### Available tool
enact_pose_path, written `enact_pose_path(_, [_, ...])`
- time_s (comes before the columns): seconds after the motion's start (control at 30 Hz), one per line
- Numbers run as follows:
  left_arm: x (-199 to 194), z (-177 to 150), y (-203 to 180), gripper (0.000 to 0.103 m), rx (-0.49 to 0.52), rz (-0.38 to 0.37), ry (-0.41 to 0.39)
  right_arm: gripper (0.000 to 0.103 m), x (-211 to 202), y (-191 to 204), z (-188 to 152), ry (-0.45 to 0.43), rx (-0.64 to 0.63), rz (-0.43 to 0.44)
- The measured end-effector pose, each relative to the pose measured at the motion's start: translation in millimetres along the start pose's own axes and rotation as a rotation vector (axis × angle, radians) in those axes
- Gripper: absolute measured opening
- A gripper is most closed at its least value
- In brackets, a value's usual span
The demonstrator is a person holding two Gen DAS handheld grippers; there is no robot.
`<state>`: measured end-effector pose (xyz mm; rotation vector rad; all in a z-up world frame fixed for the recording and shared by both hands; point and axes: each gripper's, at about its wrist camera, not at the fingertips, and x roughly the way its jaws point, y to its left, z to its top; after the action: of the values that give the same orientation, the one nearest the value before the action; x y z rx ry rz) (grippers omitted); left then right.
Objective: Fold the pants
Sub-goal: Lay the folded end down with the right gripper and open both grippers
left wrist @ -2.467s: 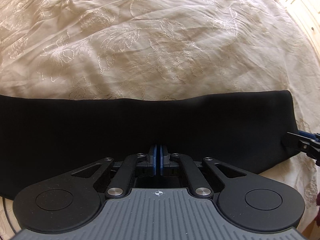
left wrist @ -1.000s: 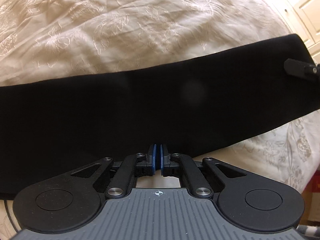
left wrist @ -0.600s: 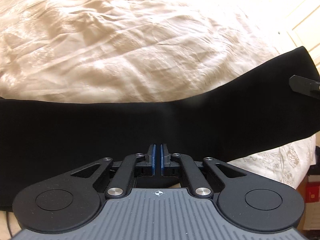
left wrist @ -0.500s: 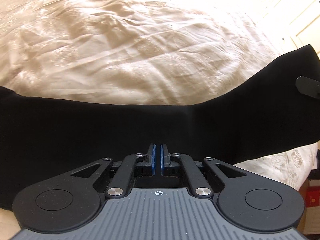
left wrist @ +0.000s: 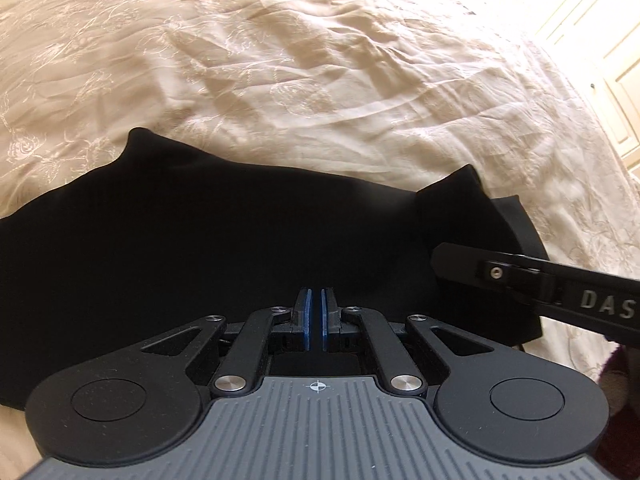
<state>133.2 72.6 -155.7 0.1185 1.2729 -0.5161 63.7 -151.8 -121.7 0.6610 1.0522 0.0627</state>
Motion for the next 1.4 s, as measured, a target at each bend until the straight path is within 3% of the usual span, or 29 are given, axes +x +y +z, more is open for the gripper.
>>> enact_pose_path(0.3, [-7, -3, 19, 0.005, -0.032, -0.013, -0.013, 0.016, 57, 15, -19, -0.001, -0.079, -0.094])
enact_pose_path(0.47, [-12, -3, 23, 0.005, -0.061, -0.007, -0.026, 0.018, 73, 26, -25, 0.009, -0.144, -0.082])
enact_pose_path(0.57, [-18, -4, 26, 0.005, -0.089, 0.003, -0.041, 0.03, 77, 31, -25, 0.016, -0.155, -0.079])
enact_pose_path(0.83, [-38, -4, 22, 0.005, -0.176, 0.041, -0.093, 0.037, 55, 43, -28, 0.038, -0.26, 0.006])
enact_pose_path(0.97, [-34, -1, 0, 0.005, -0.147, 0.027, -0.096, 0.037, 25, 39, -29, 0.024, -0.308, 0.079])
enact_pose_path(1.07, [-26, -1, -28, 0.005, -0.082, 0.011, -0.089, 0.037, 1, 20, -30, 0.005, -0.298, 0.069])
enact_pose_path(1.2, [-13, -3, -57, 0.005, -0.031, -0.002, -0.072, 0.03, -21, -18, -27, -0.027, -0.272, -0.051])
enact_pose_path(1.3, [1, -8, -66, 0.005, -0.027, 0.018, -0.041, 0.003, -27, -48, -20, -0.035, -0.207, -0.127])
enact_pose_path(1.4, [23, -15, -62, 0.005, -0.054, 0.058, 0.029, 0.003, -22, -75, -15, -0.015, -0.16, -0.188])
